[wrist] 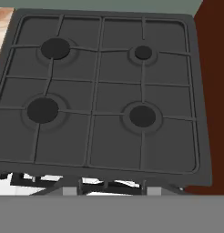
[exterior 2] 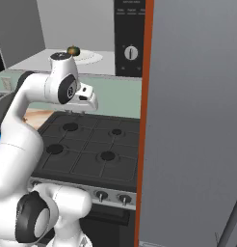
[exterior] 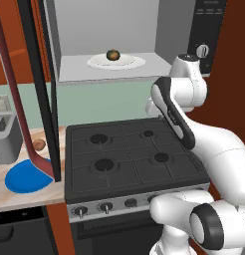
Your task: Pick the squash from the microwave and place it on plate located on the counter.
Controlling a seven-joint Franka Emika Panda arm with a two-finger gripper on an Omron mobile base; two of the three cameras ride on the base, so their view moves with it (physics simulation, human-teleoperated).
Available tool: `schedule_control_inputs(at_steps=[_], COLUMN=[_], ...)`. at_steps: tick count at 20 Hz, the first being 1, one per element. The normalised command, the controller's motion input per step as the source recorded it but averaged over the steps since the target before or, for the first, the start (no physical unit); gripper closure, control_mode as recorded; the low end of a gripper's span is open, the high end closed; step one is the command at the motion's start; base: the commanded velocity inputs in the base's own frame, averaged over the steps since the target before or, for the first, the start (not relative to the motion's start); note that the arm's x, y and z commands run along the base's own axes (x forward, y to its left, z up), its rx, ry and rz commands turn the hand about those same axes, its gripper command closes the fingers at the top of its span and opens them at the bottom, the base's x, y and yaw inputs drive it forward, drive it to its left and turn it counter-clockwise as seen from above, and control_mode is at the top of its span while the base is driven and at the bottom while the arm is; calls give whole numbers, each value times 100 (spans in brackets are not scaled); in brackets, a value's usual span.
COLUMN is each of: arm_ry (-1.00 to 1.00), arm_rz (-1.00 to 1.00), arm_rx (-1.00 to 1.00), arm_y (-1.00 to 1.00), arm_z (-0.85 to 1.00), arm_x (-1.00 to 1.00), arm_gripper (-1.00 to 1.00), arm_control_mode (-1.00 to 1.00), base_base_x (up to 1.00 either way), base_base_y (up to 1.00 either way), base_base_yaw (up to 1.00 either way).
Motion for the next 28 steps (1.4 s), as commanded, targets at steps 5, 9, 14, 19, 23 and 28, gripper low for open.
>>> schedule_control_inputs(at_steps=[5, 9, 14, 19, 23, 28], arm_ry=[-9, -40, -47, -46, -35, -22], arm_rz=[2, 1, 2, 0, 0, 0], arm_rx=[1, 0, 1, 5, 6, 3], arm_y=[8, 42, 24, 8, 1, 1], arm_z=[-5, 50, 98, 100, 100, 78], arm_x=[0, -12, -19, -2, 0, 0], arm_gripper=[-100, -100, -100, -100, -100, -100], arm_control_mode=[-100, -100, -100, -100, -100, -100], base_base_x=[0, 0, 0, 0, 0, 0], base_base_y=[0, 0, 0, 0, 0, 0], base_base_yaw=[0, 0, 0, 0, 0, 0])
